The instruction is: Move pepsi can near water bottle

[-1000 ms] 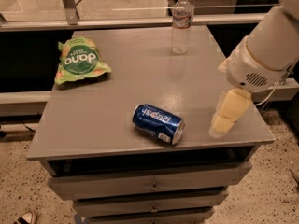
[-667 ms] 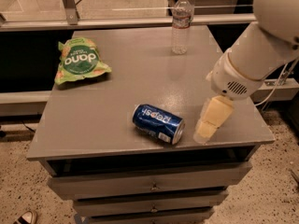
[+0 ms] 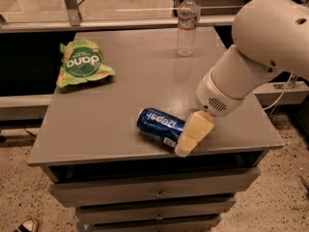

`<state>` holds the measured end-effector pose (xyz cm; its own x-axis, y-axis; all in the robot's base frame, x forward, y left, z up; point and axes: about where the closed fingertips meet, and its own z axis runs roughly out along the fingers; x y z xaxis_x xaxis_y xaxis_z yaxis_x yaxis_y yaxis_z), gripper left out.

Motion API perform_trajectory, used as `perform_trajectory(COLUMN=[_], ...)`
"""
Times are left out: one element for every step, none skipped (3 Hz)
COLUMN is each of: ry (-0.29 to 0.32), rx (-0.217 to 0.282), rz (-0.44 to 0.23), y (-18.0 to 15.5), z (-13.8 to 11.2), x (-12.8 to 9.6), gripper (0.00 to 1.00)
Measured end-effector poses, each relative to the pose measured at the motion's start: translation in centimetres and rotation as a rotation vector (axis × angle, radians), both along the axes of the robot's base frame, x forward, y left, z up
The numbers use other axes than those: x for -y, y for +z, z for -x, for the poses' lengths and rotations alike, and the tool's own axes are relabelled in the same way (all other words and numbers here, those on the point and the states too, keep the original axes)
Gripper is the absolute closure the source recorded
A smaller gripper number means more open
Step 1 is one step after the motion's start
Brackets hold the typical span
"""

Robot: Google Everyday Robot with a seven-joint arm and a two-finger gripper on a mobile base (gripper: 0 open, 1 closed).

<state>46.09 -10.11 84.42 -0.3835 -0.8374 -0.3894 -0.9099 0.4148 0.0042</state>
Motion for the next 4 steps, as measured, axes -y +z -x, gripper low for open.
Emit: perform_trajectory(ry=[-0.021, -0.054, -0.076, -0.092], rx=[-0.025, -0.030, -0.004, 0.041], rz=[-0.023, -0.027, 0.011, 0.055], y=[-0.8, -1.2, -1.2, -0.6], z=[0.0, 0.1, 0.3, 0.3], x=[-1.9, -3.4, -4.2, -3.9], gripper=[0.00, 0.16, 0.39, 0.62])
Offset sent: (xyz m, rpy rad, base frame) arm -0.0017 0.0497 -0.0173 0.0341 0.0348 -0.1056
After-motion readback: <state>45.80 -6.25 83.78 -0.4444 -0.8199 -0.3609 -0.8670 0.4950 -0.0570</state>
